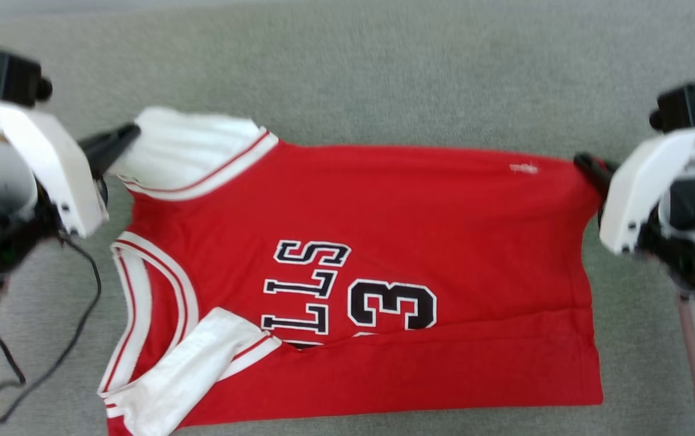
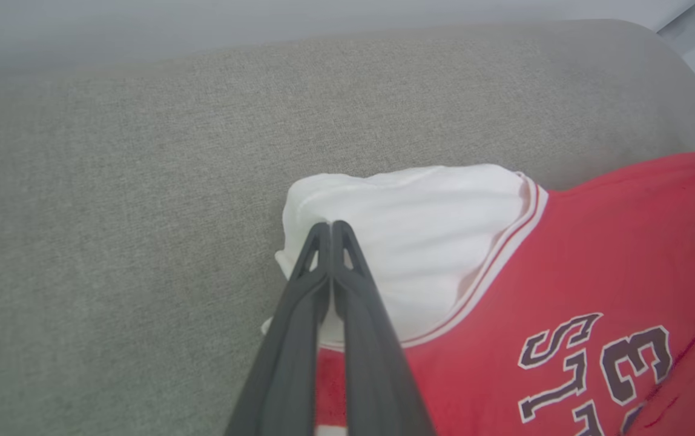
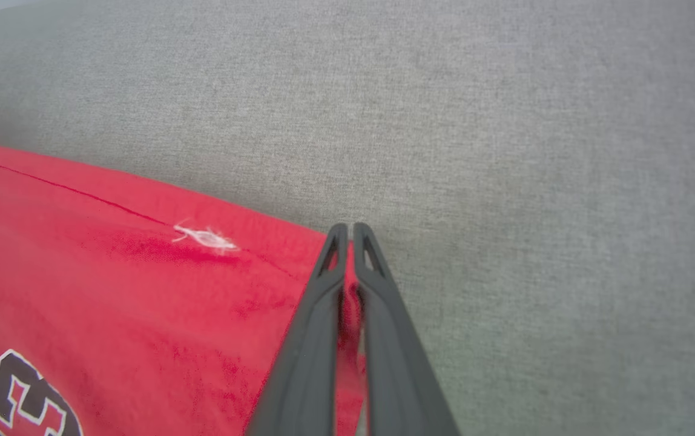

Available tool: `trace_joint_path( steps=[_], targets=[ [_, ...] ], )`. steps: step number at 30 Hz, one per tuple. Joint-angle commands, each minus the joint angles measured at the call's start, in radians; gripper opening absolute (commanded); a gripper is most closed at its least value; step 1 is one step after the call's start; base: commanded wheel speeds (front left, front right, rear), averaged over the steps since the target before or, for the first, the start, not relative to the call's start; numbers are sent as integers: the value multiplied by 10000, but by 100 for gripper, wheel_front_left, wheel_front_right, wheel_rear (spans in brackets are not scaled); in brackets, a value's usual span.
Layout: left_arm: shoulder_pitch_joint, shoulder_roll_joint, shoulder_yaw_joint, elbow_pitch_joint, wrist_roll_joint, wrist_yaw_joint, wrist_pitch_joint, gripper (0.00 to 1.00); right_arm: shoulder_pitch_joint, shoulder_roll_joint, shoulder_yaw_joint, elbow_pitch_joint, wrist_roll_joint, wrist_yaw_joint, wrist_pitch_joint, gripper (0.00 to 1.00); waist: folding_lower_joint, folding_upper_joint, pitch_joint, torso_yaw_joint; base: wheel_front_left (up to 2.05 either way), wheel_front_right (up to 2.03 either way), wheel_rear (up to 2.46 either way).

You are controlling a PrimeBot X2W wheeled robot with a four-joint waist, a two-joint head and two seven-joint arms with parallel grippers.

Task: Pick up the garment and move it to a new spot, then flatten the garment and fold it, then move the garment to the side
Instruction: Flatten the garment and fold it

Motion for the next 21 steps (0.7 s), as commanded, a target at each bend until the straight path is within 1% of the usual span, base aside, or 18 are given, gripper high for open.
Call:
trace_joint_path(
  steps=[1, 3, 5, 8, 11, 15, 16, 17, 18, 20, 21],
  targets=[
    [184, 38, 43, -10, -13, -18, -121, 0, 234, -34, -46, -60, -5, -4, -75, 0, 0, 0, -455, 188, 0, 0, 0],
    [829, 97, 88, -81, -135, -8, -569, 0, 900, -13, -239, -334, 81, -5, -76, 0, 0, 0, -770, 271, 0, 0, 0],
    [1533, 122, 54, -237, -231, 101, -915, 0, 1523, 7, -419, -583, 132, -5, -123, 0, 0, 0, -1037, 355, 0, 0, 0],
    [2666, 123, -13, -468, -418, 386, -1374, 0, 2455, 92, -638, -749, 241, -5, -250, 0, 0, 0, -1401, 445, 0, 0, 0],
    [3791, -57, -91, -606, -688, 642, -1842, 0, 3267, 237, -828, -683, 447, -5, -550, 0, 0, 0, -1686, 506, 0, 0, 0],
    [5121, -320, -205, -594, -1162, 833, -2224, 0, 4220, 369, -1168, -363, 532, -5, -1060, 0, 0, 0, -2004, 619, 0, 0, 0],
    [5377, -407, -246, -564, -1270, 883, -2276, 0, 4419, 395, -1209, -280, 546, -5, -1170, 16, 0, 0, -2066, 641, 0, 0, 0],
    [5586, -524, -325, -544, -1346, 883, -2269, 0, 4603, 423, -1265, -207, 585, -5, -1293, 43, 0, 0, -2124, 665, 0, 0, 0],
    [5734, -639, -383, -532, -1403, 887, -2274, 0, 4763, 450, -1315, -136, 629, -5, -1405, 100, 0, 0, -2164, 682, 0, 0, 0],
    [6034, -841, -494, -440, -1512, 948, -2343, 0, 5070, 524, -1333, 13, 705, -5, -1554, 100, 0, 0, -2279, 684, 0, 0, 0],
    [6197, -943, -555, -388, -1576, 947, -2353, 31, 5162, 548, -1329, 26, 722, -4, -1657, 100, 0, 0, -2322, 664, 0, 0, 0]
  ],
)
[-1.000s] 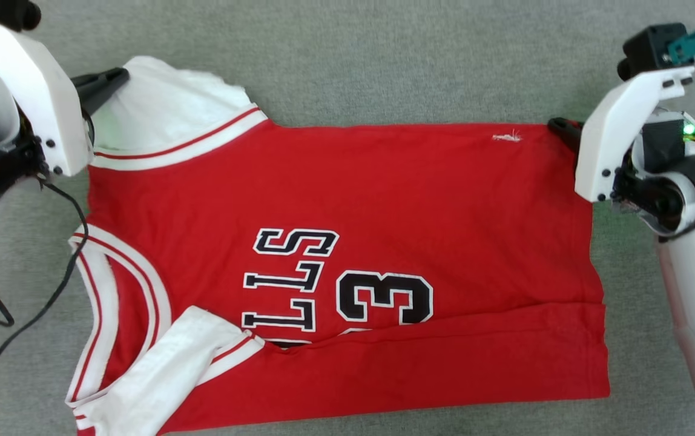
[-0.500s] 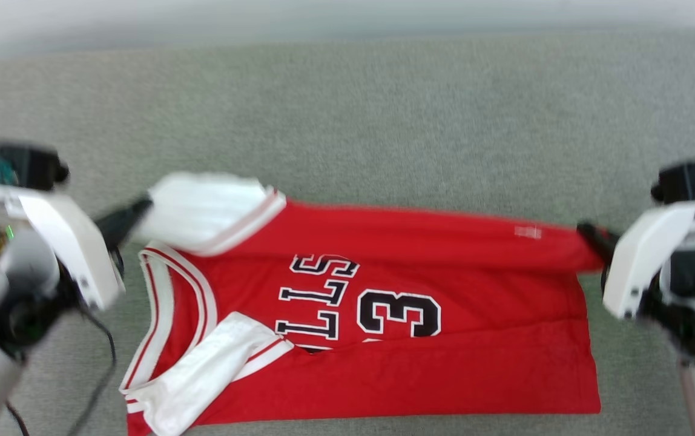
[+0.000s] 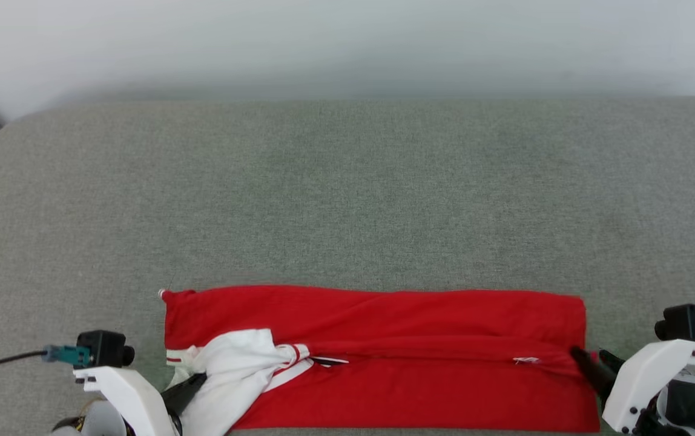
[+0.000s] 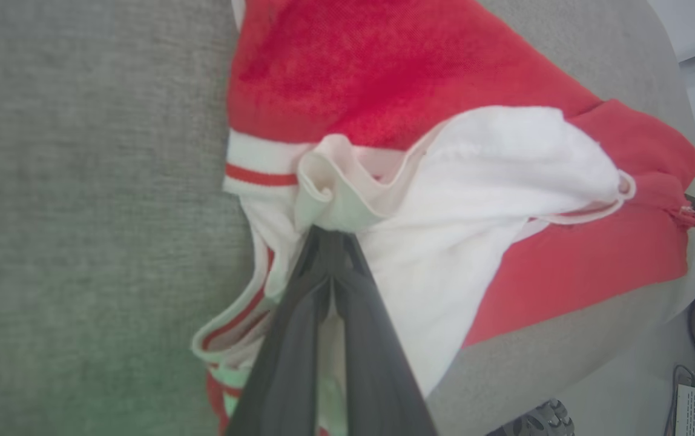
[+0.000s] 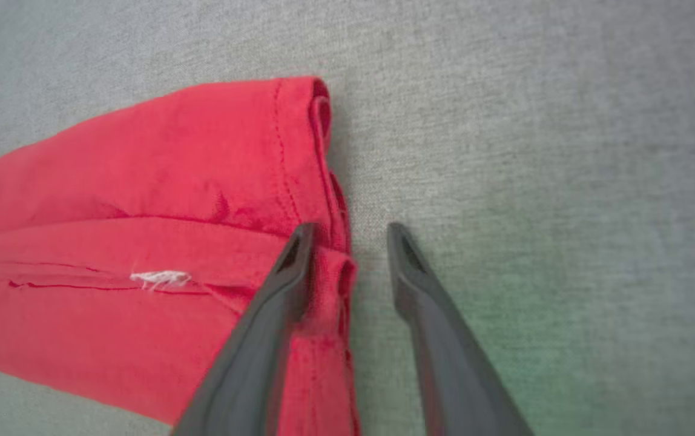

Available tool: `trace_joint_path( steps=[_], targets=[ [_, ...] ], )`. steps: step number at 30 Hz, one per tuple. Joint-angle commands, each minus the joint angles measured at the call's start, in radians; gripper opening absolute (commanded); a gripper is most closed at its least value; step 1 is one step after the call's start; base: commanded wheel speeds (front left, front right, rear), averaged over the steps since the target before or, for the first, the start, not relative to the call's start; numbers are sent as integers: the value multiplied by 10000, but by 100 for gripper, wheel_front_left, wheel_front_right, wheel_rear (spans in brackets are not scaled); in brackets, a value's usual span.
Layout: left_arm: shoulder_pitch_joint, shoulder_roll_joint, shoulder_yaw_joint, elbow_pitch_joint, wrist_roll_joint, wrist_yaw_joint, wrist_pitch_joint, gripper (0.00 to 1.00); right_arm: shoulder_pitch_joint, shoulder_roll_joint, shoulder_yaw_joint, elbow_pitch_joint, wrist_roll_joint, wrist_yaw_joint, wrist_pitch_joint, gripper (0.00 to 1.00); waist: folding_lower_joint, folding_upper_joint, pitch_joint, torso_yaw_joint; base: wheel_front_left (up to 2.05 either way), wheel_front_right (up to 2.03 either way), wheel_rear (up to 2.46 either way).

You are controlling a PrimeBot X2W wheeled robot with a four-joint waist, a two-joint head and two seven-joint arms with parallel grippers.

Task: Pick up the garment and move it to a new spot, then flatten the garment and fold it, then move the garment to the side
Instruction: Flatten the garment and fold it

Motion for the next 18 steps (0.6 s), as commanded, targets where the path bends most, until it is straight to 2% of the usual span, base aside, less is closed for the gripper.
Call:
trace_joint_path(
  steps=[1, 2, 8, 13, 18],
  targets=[
    [196, -59, -69, 85, -10, 37, -63, 67, 137, 38, 4, -15, 9, -7, -74, 100, 1, 0, -65, -35, 0, 0, 0],
    [283, -132, -37, 154, -23, 60, -199, 100, 231, 57, 28, -56, 33, -7, -165, 100, 1, 0, -115, -68, 0, 0, 0],
    [264, -219, 101, 101, 837, 241, -1589, 100, 661, -150, 172, -864, 0, -6, -539, 100, 1, 0, -517, -171, 0, 0, 0],
    [125, -381, 445, -368, 1565, 957, -3001, 100, 898, -361, -223, -1867, 48, -6, -188, 100, 1, 0, -860, -199, 0, 0, 0],
    [-55, -546, 717, -1034, 2412, 1703, -3986, 100, 591, -460, -990, -2444, -268, -6, 850, 100, 1, 0, -965, -179, 0, 0, 0]
  ],
)
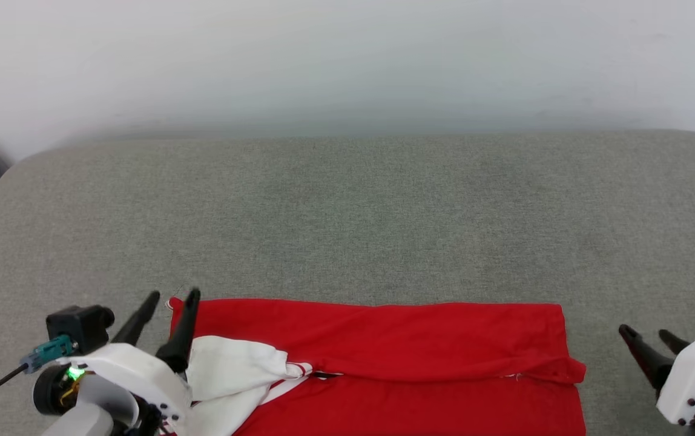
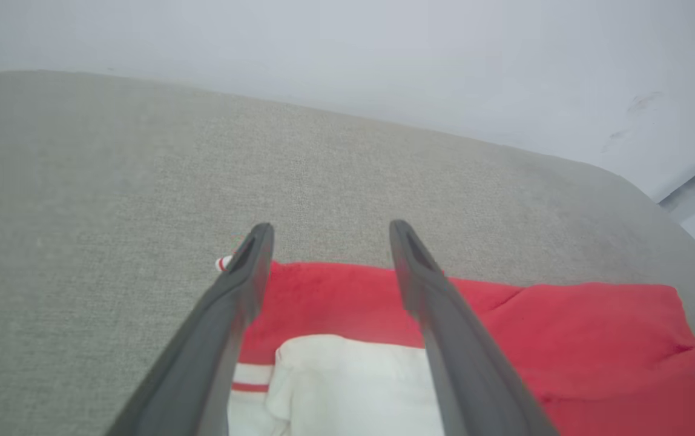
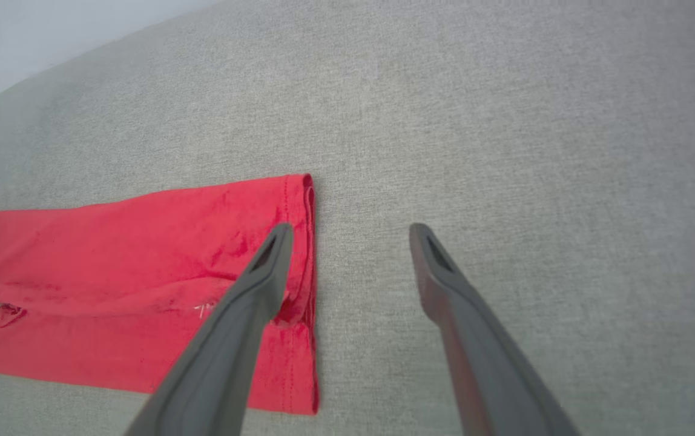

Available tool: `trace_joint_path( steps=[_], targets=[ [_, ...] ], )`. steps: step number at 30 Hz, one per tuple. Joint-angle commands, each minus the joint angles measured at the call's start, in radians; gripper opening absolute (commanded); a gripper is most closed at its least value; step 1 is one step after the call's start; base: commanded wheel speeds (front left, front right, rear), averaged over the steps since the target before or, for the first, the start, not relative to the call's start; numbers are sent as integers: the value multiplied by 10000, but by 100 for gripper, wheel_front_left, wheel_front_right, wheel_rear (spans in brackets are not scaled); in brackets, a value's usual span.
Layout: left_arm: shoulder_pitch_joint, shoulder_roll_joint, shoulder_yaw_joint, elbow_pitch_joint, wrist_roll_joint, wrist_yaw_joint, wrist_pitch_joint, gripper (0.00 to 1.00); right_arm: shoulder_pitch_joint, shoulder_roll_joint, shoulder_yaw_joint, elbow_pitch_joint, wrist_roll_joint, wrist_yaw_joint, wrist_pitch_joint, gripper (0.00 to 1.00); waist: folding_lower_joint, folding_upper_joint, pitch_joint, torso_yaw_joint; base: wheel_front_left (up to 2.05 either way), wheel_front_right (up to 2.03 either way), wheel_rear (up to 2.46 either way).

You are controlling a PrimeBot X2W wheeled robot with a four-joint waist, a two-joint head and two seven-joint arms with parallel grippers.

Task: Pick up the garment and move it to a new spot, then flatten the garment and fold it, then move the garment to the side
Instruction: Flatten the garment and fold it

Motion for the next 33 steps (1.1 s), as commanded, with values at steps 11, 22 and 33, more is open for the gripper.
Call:
trace_joint_path(
  steps=[11, 22, 33],
  targets=[
    [365, -1238, 2241, -1754, 2820, 587, -390, 100, -678, 406, -444, 87, -682, -4, 2222, 100, 1, 0, 389, 598, 0, 0, 0],
    [715, -2327, 3537, -2336, 4756, -212, -390, 100, -1023, 815, -223, 1385, -670, -4, 2595, 100, 1, 0, 1221, 1116, 0, 0, 0],
    [1105, -2546, 3935, -1974, 5414, -631, -393, 100, -1236, 820, 312, 1929, -193, -2, 2691, 0, 1, 0, 1073, 1019, 0, 0, 0]
  ],
)
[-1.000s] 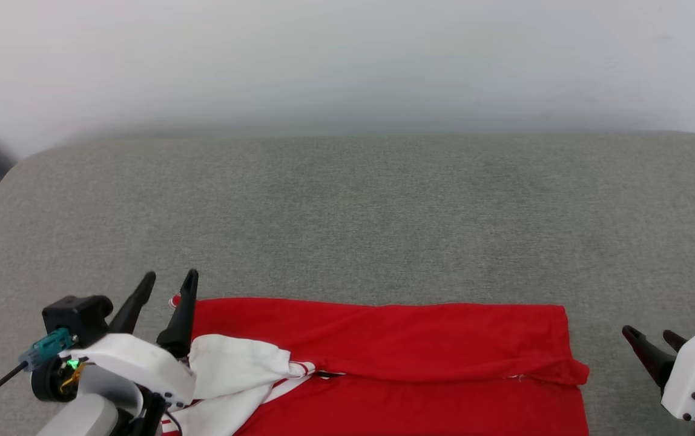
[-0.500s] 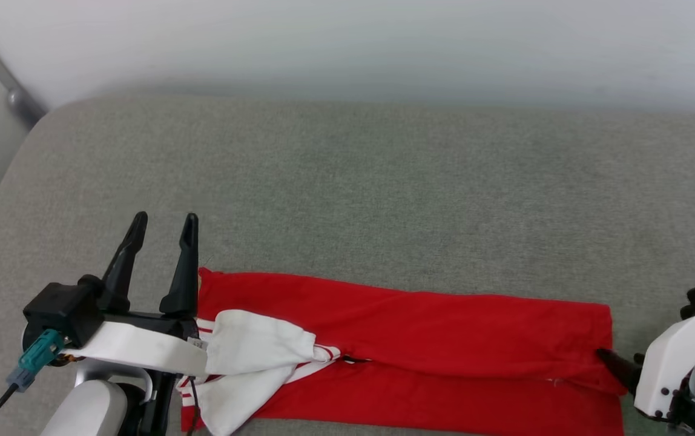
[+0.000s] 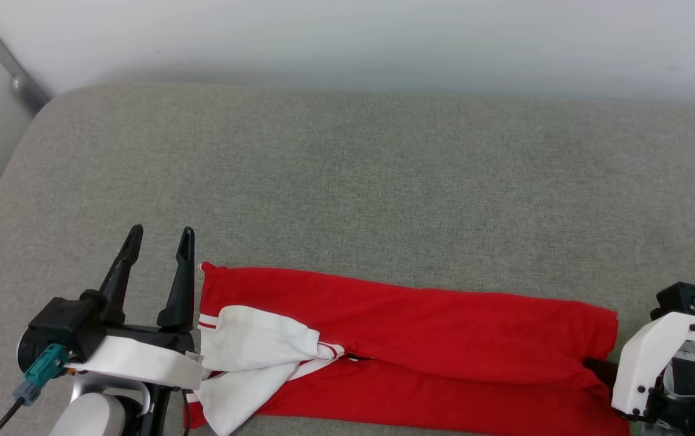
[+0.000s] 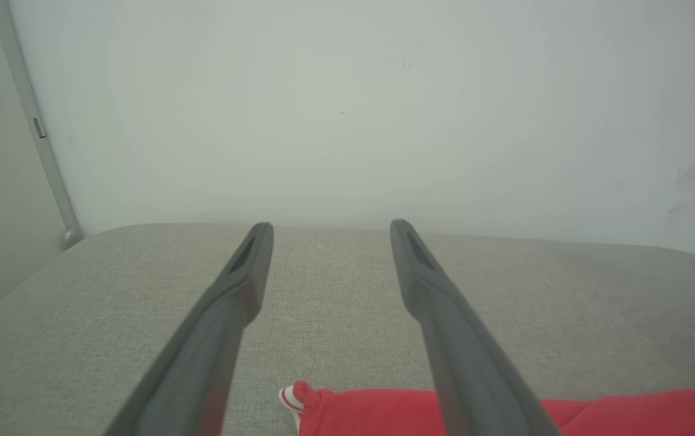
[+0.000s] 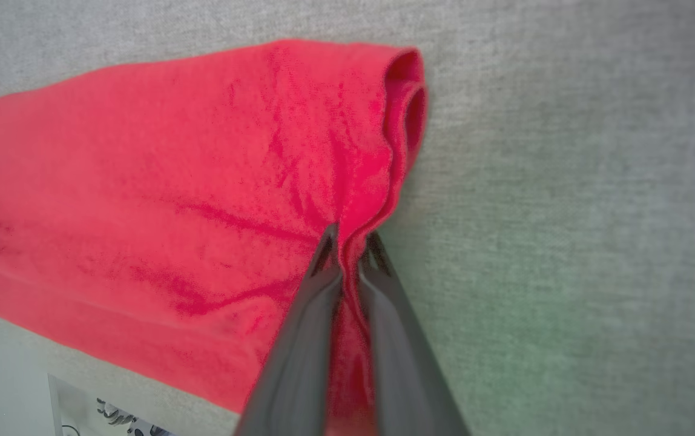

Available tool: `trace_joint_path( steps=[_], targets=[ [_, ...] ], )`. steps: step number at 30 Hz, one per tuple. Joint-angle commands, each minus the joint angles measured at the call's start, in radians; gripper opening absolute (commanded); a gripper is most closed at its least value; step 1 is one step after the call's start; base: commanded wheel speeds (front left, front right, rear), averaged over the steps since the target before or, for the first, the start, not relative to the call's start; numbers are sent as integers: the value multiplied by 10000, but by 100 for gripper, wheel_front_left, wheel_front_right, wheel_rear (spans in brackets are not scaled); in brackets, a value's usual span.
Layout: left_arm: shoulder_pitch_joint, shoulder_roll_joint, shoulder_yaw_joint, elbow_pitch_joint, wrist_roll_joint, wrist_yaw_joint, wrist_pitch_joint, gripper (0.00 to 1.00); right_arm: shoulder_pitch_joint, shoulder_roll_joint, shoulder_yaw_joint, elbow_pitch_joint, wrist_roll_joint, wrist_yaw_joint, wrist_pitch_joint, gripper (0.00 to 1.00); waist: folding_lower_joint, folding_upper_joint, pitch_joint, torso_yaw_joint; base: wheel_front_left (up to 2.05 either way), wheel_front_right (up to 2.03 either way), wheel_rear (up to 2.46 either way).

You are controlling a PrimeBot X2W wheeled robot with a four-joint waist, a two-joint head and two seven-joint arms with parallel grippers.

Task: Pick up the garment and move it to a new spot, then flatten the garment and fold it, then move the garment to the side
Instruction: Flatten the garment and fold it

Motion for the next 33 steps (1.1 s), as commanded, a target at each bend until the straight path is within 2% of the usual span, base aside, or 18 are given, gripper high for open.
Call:
trace_joint_path(
  steps=[1, 8, 12, 15, 20, 24, 27, 29, 33],
  targets=[
    [105, -32, 27, 68, 89, -8, -38, 100, -50, 7, 146, 39, 64, 0, -30, 0, 0, 0, -137, -42, 0, 0, 0],
    [190, 49, 15, 303, 217, 118, -33, 100, -206, -366, 200, -273, 141, -2, -209, 0, 0, 0, -485, -203, 0, 0, 0],
    [277, 59, 2, 339, 238, 219, 1, 100, -278, -630, -177, -307, 75, -3, -249, 0, 0, 0, -670, -353, 0, 0, 0],
    [371, 51, -45, 326, 251, 275, 30, 100, -302, -763, -769, -287, -49, -2, -267, 0, 0, 0, -778, -467, 0, 0, 0],
    [504, -4, -149, 280, 280, 326, 28, 100, -382, -769, -2455, -342, -368, -2, -305, 0, 0, 0, -962, -631, 0, 0, 0],
    [669, -11, -181, 264, 263, 371, 34, 100, -548, -440, -3514, -411, -280, -2, 9, 0, 0, 0, -1092, -759, 0, 0, 0],
    [760, -20, -224, 250, 239, 409, 56, 100, -687, 99, -3988, -375, 79, -2, 664, 0, 0, 0, -1161, -823, 0, 0, 0],
    [805, -19, -245, 265, 221, 411, 63, 100, -804, 580, -4237, -316, 526, 0, 1320, 0, 0, 0, -1217, -856, 0, 0, 0],
    [810, -69, -319, 265, 162, 423, 113, 100, -944, 1065, -4493, -287, 1709, -2, 2519, 0, 0, 0, -1278, -860, 0, 0, 0]
  ],
)
